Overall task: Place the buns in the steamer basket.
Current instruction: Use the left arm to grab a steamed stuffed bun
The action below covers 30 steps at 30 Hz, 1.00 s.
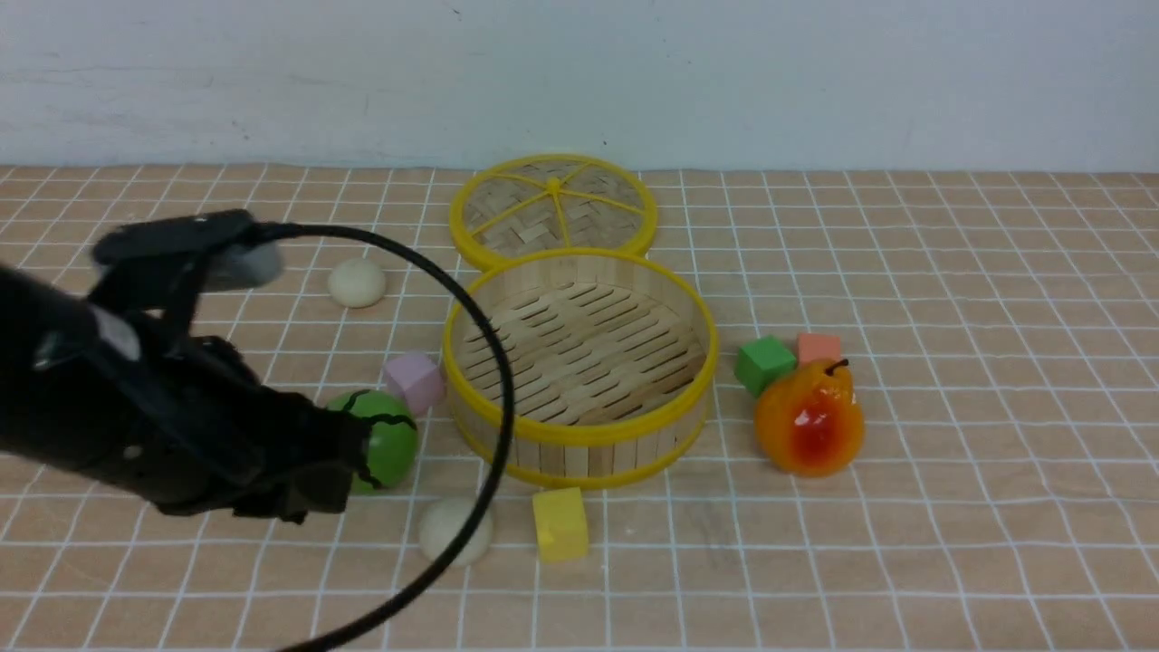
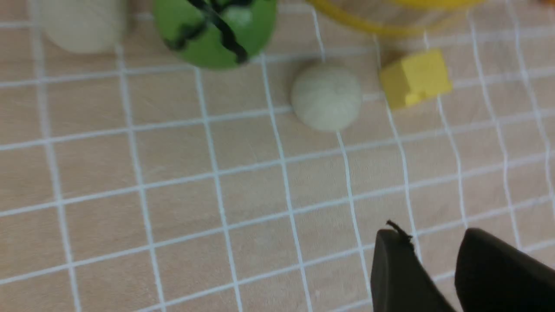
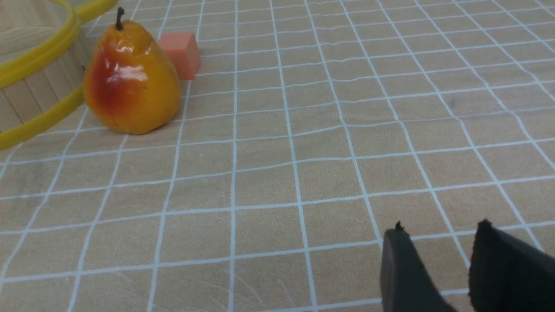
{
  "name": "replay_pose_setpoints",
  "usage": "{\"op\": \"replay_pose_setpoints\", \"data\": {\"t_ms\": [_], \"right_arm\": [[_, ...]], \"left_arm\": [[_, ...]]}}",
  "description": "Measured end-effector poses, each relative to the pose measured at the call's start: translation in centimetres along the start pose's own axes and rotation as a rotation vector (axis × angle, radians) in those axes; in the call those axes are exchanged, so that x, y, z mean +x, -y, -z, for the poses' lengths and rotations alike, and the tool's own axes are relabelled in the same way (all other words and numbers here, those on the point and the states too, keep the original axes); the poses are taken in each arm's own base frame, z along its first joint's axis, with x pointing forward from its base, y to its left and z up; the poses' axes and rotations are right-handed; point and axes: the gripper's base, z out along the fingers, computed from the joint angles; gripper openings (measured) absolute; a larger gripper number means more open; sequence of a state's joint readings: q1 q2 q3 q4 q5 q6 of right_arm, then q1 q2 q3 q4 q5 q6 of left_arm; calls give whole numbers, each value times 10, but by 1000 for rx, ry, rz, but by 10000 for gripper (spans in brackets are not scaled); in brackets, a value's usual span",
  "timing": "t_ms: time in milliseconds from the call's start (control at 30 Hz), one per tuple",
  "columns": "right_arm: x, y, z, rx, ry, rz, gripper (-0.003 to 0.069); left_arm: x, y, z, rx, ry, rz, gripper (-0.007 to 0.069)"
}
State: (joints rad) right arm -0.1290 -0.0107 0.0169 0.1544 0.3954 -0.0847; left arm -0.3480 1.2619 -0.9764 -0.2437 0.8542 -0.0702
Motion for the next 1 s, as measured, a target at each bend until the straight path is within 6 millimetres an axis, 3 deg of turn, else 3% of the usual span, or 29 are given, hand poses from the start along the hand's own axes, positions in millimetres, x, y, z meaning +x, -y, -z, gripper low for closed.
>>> {"op": "replay_pose_setpoints", "data": {"t_ms": [233, 433, 1000], "right_arm": [[0, 0, 0, 0, 0, 0, 241], [0, 0, 0, 0, 0, 0, 241], [0, 0, 0, 0, 0, 0, 241]], "left_arm": [[-25, 36, -58, -91, -106, -148, 219], [-35, 37, -97, -207, -105, -154, 233], [-33, 31, -157, -217, -132, -163, 237]]}}
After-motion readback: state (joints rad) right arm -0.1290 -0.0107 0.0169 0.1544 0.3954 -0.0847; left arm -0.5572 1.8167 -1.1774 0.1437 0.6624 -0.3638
